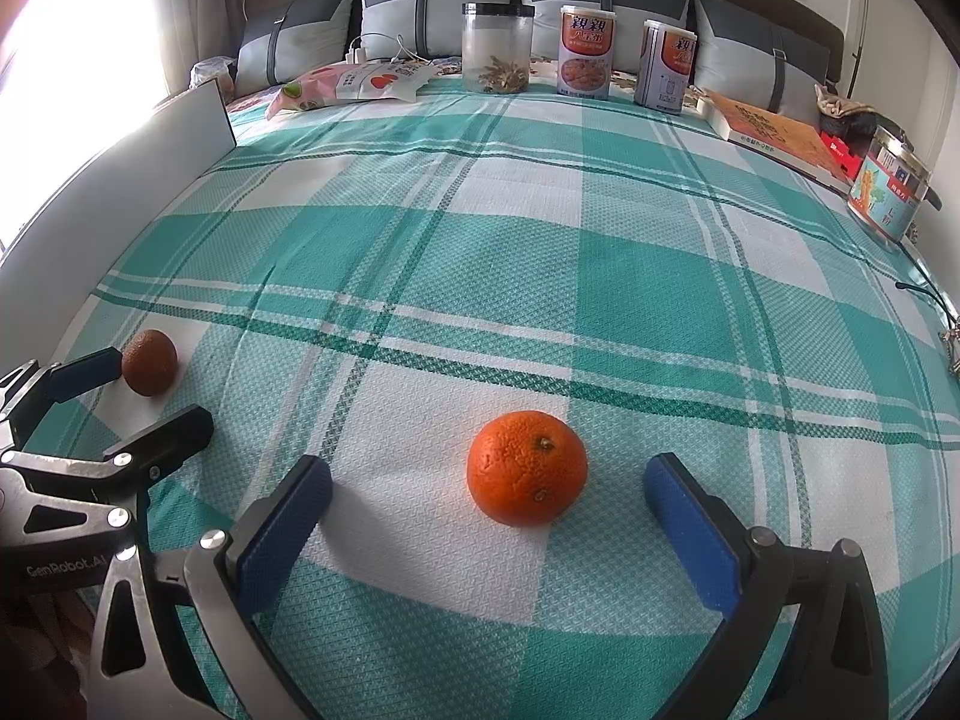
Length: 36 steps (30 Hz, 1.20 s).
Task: Organize fruits
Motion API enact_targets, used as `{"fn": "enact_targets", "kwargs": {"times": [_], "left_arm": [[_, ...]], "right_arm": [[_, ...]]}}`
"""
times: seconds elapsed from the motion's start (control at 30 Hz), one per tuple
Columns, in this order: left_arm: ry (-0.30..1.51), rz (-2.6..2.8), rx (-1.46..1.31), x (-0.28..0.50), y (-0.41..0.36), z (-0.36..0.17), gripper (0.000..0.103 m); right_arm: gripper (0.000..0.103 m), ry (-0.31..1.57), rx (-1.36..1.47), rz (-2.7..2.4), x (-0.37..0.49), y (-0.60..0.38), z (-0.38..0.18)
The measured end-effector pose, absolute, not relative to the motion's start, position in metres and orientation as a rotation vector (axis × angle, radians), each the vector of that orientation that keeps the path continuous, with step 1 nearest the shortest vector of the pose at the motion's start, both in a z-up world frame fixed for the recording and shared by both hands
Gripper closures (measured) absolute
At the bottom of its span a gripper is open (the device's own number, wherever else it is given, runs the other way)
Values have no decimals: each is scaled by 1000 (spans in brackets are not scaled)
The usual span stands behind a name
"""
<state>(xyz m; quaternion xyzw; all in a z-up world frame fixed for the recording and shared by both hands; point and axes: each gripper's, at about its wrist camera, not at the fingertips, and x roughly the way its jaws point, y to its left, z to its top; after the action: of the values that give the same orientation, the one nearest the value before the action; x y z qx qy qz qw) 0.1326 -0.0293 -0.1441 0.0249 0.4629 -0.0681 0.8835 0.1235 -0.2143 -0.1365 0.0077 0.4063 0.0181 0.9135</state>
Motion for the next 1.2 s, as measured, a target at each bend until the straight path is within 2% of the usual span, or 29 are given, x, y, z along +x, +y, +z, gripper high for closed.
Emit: {"fn": "enact_targets", "kwargs": {"times": [1.2], "left_arm": [[964,-142,48,133,-28,-144,2]], "right_arm": [[0,837,15,37,124,-214,-137]]}}
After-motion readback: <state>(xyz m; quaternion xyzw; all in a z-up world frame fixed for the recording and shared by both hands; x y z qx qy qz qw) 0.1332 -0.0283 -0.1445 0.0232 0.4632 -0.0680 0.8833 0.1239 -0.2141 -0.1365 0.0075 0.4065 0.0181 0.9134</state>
